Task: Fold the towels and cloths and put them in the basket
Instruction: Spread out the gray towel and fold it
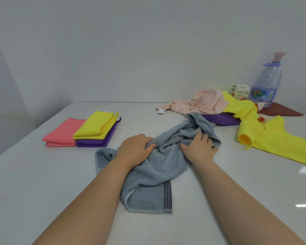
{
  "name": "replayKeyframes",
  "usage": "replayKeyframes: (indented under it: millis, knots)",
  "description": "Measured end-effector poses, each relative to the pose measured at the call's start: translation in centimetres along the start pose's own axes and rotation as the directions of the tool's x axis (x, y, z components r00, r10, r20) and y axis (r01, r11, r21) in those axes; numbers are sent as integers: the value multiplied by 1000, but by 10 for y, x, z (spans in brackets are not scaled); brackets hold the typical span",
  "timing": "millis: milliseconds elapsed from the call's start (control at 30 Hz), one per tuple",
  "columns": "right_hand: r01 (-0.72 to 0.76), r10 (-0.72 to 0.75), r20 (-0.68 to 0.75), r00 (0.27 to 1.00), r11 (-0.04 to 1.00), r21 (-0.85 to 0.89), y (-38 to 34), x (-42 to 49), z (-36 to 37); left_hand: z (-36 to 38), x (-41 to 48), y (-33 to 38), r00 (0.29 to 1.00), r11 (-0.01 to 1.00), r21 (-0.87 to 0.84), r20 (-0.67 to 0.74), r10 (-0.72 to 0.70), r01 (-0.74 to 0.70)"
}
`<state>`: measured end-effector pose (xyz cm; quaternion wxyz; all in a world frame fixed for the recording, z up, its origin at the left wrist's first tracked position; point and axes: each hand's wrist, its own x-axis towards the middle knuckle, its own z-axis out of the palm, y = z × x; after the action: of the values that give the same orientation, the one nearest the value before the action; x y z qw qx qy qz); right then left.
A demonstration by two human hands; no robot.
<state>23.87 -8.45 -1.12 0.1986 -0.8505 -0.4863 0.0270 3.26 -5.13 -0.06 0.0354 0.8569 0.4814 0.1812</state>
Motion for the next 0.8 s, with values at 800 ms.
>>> replayKeyframes:
  millis: [800]
  knots:
    - [265,-261,-166,951,964,2,4,-87,-36,-31,-53,28,980,999,40,199,24,-33]
